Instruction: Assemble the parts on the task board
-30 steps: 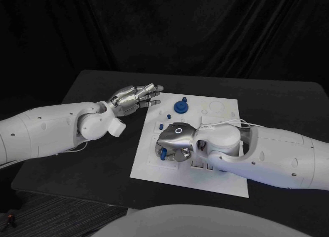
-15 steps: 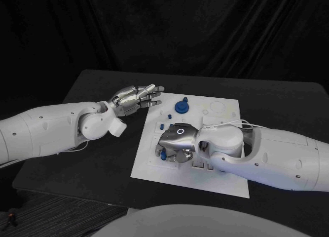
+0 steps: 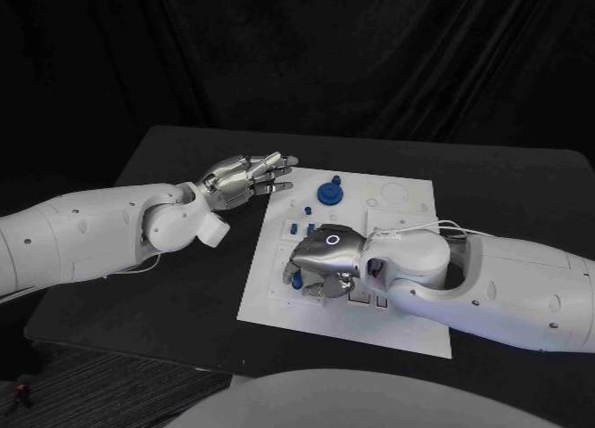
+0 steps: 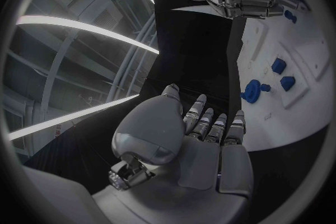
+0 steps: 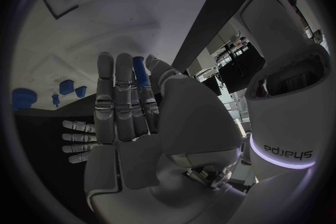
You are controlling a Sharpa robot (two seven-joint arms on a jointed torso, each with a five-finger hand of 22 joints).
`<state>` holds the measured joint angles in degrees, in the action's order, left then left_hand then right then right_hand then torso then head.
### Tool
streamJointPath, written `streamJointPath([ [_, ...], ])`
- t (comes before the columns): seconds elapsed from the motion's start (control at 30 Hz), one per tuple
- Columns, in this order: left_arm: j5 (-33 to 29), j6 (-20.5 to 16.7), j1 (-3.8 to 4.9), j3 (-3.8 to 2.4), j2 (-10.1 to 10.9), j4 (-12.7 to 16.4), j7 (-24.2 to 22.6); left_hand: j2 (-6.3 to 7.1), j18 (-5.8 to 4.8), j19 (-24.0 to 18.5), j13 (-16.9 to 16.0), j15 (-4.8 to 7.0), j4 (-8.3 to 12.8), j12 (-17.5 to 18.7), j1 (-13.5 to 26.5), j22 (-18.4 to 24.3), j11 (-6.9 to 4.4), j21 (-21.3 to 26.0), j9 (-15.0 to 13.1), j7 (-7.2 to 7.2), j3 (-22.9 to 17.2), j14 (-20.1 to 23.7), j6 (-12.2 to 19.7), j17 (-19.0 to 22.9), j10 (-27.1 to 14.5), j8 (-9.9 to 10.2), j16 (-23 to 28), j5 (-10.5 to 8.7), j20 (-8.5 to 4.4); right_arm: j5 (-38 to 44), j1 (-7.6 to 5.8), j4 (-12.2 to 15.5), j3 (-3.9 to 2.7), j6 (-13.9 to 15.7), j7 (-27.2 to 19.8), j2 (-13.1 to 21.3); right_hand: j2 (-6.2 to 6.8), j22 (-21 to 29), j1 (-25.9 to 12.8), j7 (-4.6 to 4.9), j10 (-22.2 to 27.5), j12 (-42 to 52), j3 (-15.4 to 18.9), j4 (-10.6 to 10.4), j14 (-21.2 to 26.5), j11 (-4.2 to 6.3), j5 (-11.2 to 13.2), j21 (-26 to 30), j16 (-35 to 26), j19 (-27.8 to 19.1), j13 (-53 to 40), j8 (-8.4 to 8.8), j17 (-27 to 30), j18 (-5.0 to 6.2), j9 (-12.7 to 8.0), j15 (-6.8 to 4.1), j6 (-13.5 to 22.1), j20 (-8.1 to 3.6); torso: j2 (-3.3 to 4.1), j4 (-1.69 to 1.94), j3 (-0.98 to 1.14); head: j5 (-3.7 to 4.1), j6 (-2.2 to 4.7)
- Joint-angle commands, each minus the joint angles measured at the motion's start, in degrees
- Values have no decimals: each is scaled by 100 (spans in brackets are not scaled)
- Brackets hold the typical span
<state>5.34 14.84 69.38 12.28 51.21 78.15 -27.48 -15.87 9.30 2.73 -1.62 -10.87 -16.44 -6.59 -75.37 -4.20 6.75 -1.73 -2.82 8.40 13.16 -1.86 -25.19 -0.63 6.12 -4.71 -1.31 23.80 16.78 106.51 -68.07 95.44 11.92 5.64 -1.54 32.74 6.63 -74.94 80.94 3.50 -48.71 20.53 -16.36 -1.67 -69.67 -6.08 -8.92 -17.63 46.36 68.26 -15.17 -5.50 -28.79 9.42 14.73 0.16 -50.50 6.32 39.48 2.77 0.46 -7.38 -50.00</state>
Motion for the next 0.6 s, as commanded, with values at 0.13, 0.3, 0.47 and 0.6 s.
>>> streamJointPath([
  [0.13,7,73,-14,-4,24,15,-62,-36,40,34,-6,-40,7,-33,-10,-9,37,-30,-5,17,-37,-11,-13,-11,-11,-27,-37,41,8,23,-241,235,-6,603,79,311,85,10,-69,-132,765,-357,282,-176,-4,-62,282,118,21,78,244,189,30,97,-228,39,604,21,-6,0,-2,-9,0],
  [0.3,7,59,-15,-4,35,14,-62,-33,39,35,-6,-42,9,-34,-11,-9,37,-30,-4,17,-37,-10,-9,-10,-11,-27,-36,42,8,-11,-644,533,-6,1043,139,805,801,88,310,-395,1624,-794,1191,-1551,-42,-84,518,303,12,159,704,314,76,94,-888,62,2563,48,-8,1,-4,38,0],
  [0.47,7,54,-15,-4,31,8,-60,-33,39,35,-6,-42,9,-34,-11,-9,37,-30,-4,17,-37,-10,-9,-10,-11,-27,-36,42,8,-493,-1008,723,-6,1503,109,1233,956,100,96,-436,1918,-920,1357,-1559,-61,-85,544,345,29,186,836,323,74,94,-986,64,2819,48,-17,-3,-6,72,0],
  [0.6,7,48,-16,-4,32,5,-59,-33,39,35,-6,-42,9,-34,-11,-9,37,-30,-4,17,-37,-10,-9,-10,-11,-27,-36,42,8,-1085,-1268,850,-6,1798,72,1591,907,63,-48,-396,1718,-802,1323,-1556,-120,-118,535,232,90,273,833,318,49,77,-1029,68,2882,46,-24,-7,-11,134,0],
])
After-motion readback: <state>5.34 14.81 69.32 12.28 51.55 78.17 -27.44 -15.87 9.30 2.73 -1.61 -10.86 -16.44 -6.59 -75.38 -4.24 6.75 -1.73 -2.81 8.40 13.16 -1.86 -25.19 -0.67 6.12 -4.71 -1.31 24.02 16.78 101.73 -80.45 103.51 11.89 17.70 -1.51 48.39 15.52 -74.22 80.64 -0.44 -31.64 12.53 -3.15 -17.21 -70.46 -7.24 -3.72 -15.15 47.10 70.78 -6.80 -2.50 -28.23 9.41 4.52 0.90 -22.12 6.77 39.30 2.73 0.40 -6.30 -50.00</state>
